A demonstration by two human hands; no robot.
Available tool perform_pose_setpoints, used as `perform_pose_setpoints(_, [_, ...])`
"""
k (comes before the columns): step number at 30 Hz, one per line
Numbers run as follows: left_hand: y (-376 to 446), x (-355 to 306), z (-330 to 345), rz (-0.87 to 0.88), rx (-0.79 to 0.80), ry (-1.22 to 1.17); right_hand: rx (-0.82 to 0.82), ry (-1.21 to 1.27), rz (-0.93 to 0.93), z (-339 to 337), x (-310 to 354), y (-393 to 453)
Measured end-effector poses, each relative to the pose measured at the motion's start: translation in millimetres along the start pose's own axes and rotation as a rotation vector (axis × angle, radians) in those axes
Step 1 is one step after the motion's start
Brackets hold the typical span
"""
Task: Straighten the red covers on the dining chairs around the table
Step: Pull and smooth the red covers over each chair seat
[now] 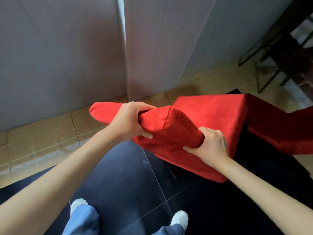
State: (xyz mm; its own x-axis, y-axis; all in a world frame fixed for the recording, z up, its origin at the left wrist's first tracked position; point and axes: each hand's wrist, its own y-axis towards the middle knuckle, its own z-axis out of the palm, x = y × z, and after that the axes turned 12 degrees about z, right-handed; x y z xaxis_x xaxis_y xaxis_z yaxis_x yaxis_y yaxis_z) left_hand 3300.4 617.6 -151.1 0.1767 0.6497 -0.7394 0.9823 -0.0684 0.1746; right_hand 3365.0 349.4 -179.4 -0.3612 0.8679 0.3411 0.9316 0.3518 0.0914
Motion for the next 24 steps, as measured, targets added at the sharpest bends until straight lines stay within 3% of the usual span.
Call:
perform_pose_setpoints(9, [9,-65,27,0.068,0.057,0.040,0.031,-0.011,0.190,-35,-35,-37])
perform_pose_setpoints(16, [9,-104,55,0.060,0.079,0.084,0.212,0.148,0.253,-65,-65,-60])
perform_pose_setpoints(20, [7,-120,72,0.084,0.108,0.105,0.171,0.170,0.260,-76,-72,-68])
perform_pose_setpoints(24, [2,-128,73,0.152,0.242,0.189,0.114,0.157,0.297,-81,-86,-85])
